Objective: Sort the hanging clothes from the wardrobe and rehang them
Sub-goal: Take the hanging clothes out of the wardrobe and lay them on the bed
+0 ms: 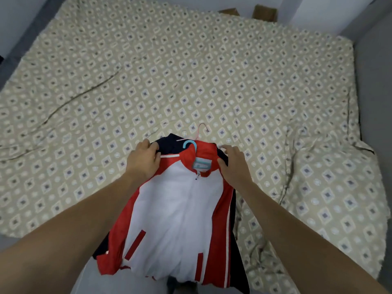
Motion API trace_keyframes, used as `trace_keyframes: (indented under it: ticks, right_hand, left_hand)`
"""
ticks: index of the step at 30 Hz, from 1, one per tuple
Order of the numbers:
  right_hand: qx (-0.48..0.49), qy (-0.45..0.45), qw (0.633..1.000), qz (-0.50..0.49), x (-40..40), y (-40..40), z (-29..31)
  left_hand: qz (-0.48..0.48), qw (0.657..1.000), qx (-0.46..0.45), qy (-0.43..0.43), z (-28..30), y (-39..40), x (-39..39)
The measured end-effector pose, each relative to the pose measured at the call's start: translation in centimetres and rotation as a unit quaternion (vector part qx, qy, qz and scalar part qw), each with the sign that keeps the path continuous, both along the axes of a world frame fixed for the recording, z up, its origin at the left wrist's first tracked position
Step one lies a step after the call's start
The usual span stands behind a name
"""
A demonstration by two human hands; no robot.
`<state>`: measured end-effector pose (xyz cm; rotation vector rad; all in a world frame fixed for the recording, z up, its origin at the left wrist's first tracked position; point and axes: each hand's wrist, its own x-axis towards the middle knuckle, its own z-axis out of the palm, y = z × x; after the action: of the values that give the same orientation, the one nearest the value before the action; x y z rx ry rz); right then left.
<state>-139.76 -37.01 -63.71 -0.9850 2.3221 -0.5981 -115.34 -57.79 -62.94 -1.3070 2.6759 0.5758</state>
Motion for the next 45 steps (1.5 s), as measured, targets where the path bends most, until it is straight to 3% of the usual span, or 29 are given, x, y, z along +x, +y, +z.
trace_keyframes:
  ticks: [10,15,20,25,31,39,45]
  right_hand:
    - [-0.082,0.06,0.987,0.123,6.1,-5.9,9.3]
    - [-0.126,0.062,0.972,0.191,14.4,-9.4,15.4]
    - [-0.18,0.072,0.931,0.31,26.1,-10.5,21.1]
    - [-0.232,0.065,0.867,0.436,39.1,-8.1,26.5]
    - [-0.28,0.05,0.774,0.566,54.1,-0.5,32.2]
    - [-0.317,-0.014,0.642,0.697,71.9,13.9,37.4]
    - [-0.319,-0.053,0.519,0.791,82.7,23.9,39.0]
  left_hand:
    - [0.04,0.998,-0.057,0.004,10.0,1.0,6.3]
    - [0.035,0.991,-0.126,0.001,17.7,2.2,15.9]
    - [0.152,0.973,-0.176,0.003,23.9,7.0,29.0]
    - [0.288,0.931,-0.226,0.003,29.2,16.1,41.8]
    - [0.436,0.863,-0.251,-0.043,33.8,32.4,55.1]
    - [0.589,0.749,-0.292,-0.078,39.8,54.4,64.7]
    - [0.692,0.647,-0.289,-0.135,41.4,67.7,68.9]
